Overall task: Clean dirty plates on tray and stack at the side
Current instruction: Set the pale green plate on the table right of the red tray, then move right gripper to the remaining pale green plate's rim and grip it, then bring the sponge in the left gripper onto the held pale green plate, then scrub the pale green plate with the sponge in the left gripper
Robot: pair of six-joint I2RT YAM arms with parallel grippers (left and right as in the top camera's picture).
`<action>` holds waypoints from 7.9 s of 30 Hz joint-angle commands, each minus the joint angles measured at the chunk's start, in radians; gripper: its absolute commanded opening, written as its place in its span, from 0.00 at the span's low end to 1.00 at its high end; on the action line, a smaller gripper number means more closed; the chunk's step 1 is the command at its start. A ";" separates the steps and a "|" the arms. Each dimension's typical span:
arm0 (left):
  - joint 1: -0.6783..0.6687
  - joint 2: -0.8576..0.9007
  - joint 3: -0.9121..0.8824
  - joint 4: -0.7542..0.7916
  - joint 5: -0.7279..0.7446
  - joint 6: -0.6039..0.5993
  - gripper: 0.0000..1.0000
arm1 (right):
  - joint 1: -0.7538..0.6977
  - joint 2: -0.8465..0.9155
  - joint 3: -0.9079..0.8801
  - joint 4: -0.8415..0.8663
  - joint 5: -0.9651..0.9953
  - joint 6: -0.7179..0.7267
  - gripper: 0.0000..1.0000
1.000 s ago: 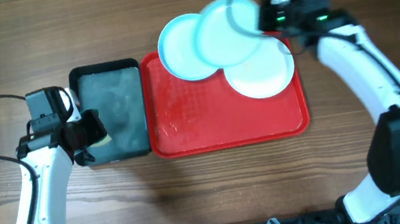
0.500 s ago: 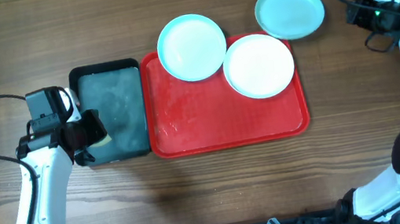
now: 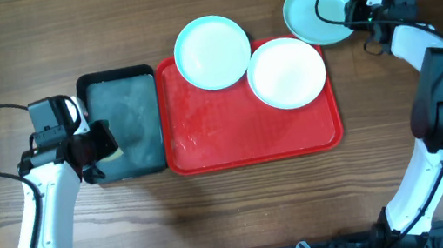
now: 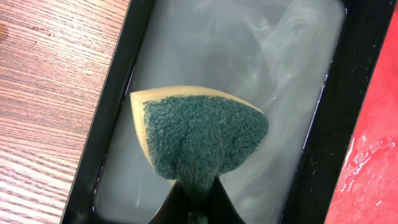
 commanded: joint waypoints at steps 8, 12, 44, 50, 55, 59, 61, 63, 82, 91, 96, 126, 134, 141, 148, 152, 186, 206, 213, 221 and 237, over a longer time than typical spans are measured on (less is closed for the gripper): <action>0.003 0.006 -0.005 0.008 0.016 -0.009 0.04 | -0.009 0.018 0.003 -0.119 0.028 0.009 0.04; 0.003 0.006 -0.005 0.008 0.016 -0.009 0.04 | -0.045 -0.070 0.003 -0.245 0.117 0.036 0.04; 0.003 0.005 -0.005 0.031 0.050 -0.008 0.04 | 0.396 -0.236 0.269 -0.566 -0.152 0.129 1.00; 0.003 0.006 -0.005 0.033 0.051 -0.009 0.04 | 0.522 -0.097 0.269 -0.500 0.114 -0.094 0.61; 0.003 0.006 -0.021 0.039 0.050 -0.009 0.04 | 0.552 0.034 0.268 -0.371 0.210 -0.087 0.45; 0.003 0.006 -0.027 0.057 0.050 -0.009 0.04 | 0.553 0.080 0.268 -0.372 0.094 -0.087 0.36; 0.003 0.006 -0.029 0.060 0.050 -0.009 0.04 | 0.553 0.088 0.268 -0.387 0.094 -0.038 0.26; 0.003 0.006 -0.029 0.060 0.050 -0.009 0.04 | 0.553 0.089 0.267 -0.391 0.093 -0.015 0.16; 0.003 0.006 -0.029 0.068 0.054 -0.009 0.04 | 0.638 -0.014 0.274 -0.975 -0.024 0.065 0.09; -0.029 0.006 -0.029 0.092 0.057 -0.003 0.04 | 0.647 -0.078 0.300 -1.014 -0.027 0.066 0.34; -0.075 0.006 0.077 0.031 0.058 0.000 0.04 | 0.666 -0.076 0.294 -1.014 -0.017 0.065 0.40; -0.472 0.383 0.376 -0.066 0.084 -0.272 0.04 | 0.657 -0.075 0.152 -0.726 0.011 0.035 0.22; -0.475 0.384 0.352 -0.043 0.056 -0.379 0.04 | 0.624 -0.073 0.121 -0.652 -0.031 0.031 0.14; -0.491 0.384 0.301 -0.005 0.053 -0.392 0.04 | 0.624 -0.073 0.121 -0.660 -0.140 0.036 0.04; -0.526 0.385 0.293 0.027 0.023 -0.392 0.04 | 0.624 -0.069 0.120 -0.649 -0.090 0.032 0.22; -0.529 0.385 0.293 0.027 0.023 -0.392 0.04 | 0.625 -0.043 0.120 -0.644 -0.091 0.035 0.11; -0.529 0.385 0.213 0.108 -0.034 -0.312 0.04 | 0.626 -0.011 0.120 -0.668 -0.143 0.043 0.05; -0.526 0.555 0.192 0.261 0.408 -0.315 0.04 | 0.626 -0.011 0.120 -0.667 -0.203 0.039 0.04; -0.486 0.412 0.233 0.248 0.461 -0.315 0.04 | 0.626 -0.011 0.120 -0.666 -0.203 0.039 0.04; -0.487 0.299 0.229 0.076 0.045 -0.316 0.04 | 0.626 -0.011 0.120 -0.666 -0.203 0.039 0.04; -0.504 0.481 0.208 0.140 0.016 -0.370 0.04 | 0.626 -0.011 0.120 -0.666 -0.203 0.040 0.04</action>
